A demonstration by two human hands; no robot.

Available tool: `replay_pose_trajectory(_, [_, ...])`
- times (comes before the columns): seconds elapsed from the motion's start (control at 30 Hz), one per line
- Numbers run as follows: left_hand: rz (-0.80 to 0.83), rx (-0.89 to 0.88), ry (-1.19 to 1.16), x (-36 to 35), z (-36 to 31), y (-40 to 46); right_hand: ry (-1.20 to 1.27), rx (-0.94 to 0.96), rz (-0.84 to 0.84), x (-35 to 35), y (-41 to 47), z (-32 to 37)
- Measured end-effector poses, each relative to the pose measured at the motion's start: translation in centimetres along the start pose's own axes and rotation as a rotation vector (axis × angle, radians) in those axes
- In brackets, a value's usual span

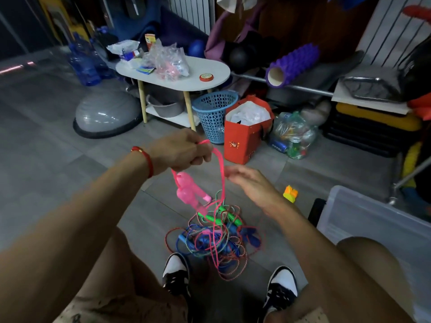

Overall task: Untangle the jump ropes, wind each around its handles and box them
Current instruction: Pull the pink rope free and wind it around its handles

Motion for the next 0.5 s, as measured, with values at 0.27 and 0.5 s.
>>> replay_pose_trajectory(0.27, [-0.038, -0.106, -0.072, 1.8, -0.5, -1.2, -0.16, 0.178, -0.327, 2.4, 0.3, 4.3])
replay_pose_trajectory(0.5, [0.204, -0.027, 0.019, 1.6, -1.1, -2.3, -0.711, 0.043, -0.075, 5.2, -1.1, 3.4])
Point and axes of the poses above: each hand's wrist, its own y-axis towards the middle knuckle, its own x-axis out of the back of the hand, z = x × y, the point moved 3 cm from there along y, towards the middle knuckle, and after that the axes turned 15 degrees about -y, right-handed, at the moved point
